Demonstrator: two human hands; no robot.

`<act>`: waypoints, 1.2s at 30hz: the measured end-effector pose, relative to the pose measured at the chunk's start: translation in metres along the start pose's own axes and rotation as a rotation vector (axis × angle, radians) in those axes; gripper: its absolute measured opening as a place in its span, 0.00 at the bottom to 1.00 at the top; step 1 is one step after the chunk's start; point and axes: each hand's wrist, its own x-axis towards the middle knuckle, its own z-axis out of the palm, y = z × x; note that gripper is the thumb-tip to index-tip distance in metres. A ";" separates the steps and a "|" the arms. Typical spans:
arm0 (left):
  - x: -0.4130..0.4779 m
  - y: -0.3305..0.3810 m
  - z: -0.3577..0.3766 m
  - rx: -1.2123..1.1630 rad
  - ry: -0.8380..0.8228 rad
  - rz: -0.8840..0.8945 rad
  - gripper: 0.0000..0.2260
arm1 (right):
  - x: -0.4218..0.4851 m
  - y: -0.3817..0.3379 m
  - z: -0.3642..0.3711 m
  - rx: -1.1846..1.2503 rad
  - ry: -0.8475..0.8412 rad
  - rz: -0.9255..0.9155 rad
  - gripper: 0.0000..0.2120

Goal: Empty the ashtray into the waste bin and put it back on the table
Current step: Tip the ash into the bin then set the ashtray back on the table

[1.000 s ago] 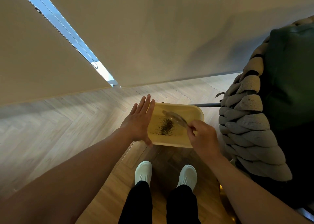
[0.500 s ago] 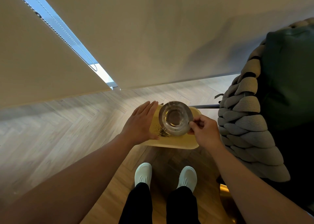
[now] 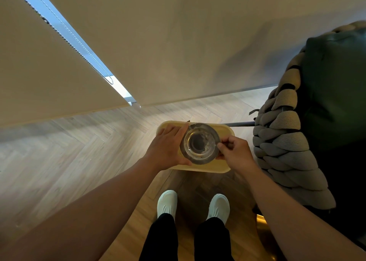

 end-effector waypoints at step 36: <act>-0.083 0.051 -0.074 0.118 0.258 0.081 0.48 | -0.099 -0.065 -0.001 -0.539 -0.184 -0.369 0.59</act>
